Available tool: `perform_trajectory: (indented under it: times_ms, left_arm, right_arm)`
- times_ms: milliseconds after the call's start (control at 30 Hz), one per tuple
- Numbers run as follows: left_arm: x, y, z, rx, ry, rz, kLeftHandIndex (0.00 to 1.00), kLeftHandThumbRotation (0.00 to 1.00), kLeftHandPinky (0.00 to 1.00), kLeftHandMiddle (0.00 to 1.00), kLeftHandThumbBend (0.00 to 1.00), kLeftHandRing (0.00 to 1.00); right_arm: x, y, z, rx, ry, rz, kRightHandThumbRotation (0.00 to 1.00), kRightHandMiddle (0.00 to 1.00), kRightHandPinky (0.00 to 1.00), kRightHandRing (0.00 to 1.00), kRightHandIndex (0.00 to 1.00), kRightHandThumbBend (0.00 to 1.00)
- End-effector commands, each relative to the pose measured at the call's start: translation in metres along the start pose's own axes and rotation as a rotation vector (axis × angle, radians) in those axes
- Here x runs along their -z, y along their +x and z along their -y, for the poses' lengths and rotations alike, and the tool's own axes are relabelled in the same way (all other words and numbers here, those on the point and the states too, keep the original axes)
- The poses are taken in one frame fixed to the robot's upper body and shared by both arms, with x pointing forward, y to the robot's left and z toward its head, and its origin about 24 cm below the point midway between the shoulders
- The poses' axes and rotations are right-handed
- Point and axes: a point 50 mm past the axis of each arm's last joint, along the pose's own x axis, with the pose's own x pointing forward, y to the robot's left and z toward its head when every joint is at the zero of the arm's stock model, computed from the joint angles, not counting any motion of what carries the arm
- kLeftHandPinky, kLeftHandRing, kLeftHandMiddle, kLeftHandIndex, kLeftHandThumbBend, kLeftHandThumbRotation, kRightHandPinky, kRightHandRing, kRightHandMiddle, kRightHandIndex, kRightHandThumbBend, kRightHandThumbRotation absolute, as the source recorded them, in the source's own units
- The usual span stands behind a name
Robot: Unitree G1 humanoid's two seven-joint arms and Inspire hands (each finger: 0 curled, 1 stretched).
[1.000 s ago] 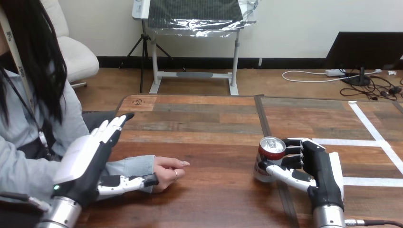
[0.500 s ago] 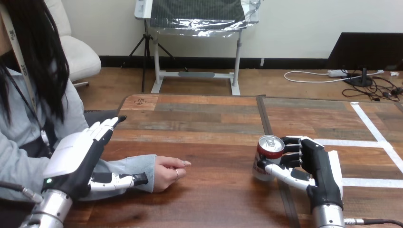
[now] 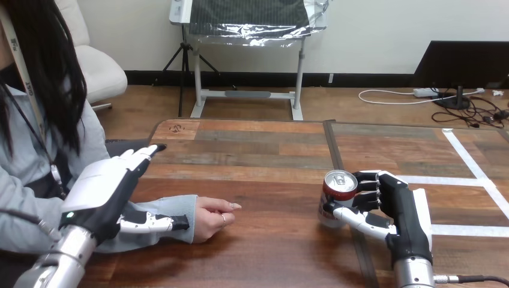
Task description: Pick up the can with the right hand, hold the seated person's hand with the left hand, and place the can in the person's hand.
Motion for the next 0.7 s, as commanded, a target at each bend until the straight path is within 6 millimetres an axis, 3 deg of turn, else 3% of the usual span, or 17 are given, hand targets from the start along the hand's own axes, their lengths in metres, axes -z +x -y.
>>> perform_trajectory:
  times_ms: [0,667]
  left_arm:
    - [-0.004,0.020,-0.024,-0.017,0.080,0.031,0.93,0.51,0.94,0.92,1.00,0.94]
    - [-0.004,0.039,-0.025,0.111,0.194,0.029,0.91,0.49,0.90,0.91,1.00,0.90]
  right_arm:
    - [-0.031,0.025,0.005,0.024,0.010,0.167,0.00,0.53,0.44,0.47,0.55,0.76]
    - [-0.032,0.024,0.007,0.018,0.017,0.178,0.00,0.53,0.43,0.47,0.55,0.75]
